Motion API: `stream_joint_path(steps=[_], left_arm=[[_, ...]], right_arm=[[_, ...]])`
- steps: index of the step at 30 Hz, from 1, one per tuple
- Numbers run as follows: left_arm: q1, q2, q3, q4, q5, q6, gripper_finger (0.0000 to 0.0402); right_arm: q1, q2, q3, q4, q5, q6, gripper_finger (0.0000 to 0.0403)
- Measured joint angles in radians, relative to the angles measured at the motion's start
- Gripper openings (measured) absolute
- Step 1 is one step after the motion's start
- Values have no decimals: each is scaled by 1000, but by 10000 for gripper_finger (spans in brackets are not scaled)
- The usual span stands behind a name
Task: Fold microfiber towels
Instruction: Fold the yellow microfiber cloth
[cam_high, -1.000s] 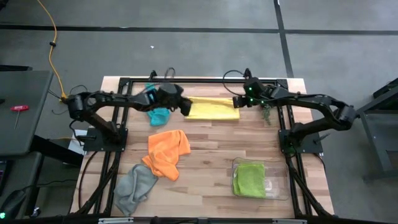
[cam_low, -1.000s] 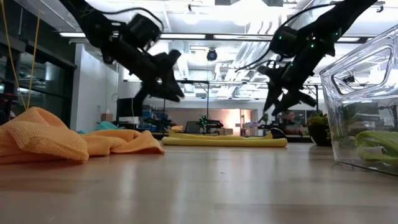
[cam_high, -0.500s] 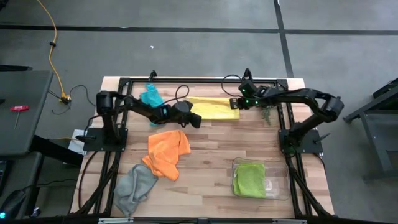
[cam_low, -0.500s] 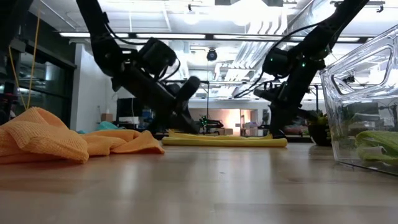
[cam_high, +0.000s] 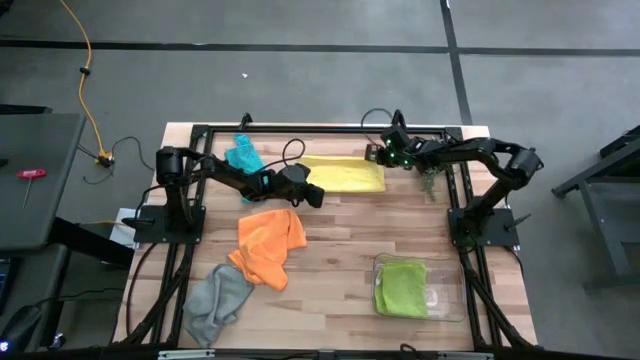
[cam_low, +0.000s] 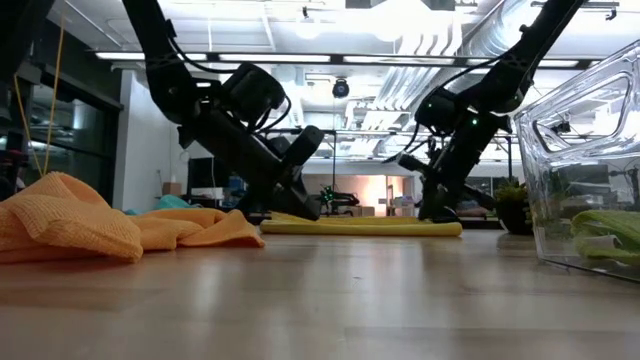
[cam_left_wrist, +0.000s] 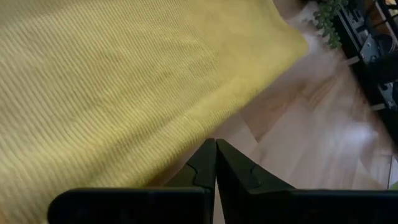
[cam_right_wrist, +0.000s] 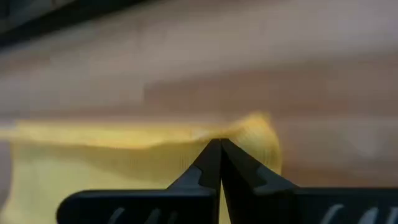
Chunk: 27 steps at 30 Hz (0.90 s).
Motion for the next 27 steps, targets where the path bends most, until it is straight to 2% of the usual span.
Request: stream_joint_path(steps=[5,9,13,18,21,27], left_arm=[[-17,0,0,-28,13,30,0],[-29,1,0,-51,18,52,0],[-21,-30,0,-55,22,90,0],[34,-162,0,-58,45,205,0],[70,-286,0,-62,68,274,0],[78,-556,0,-64,79,375,0]], right_arm=[[-43,-53,0,51,84,33,0],[-51,-157,0,67,118,-35,0],[-49,-285,0,13,46,-174,0],[-45,-411,0,-130,-47,-227,7],[-44,-437,0,-225,-102,-262,36],[0,-381,0,-408,-62,-266,129]])
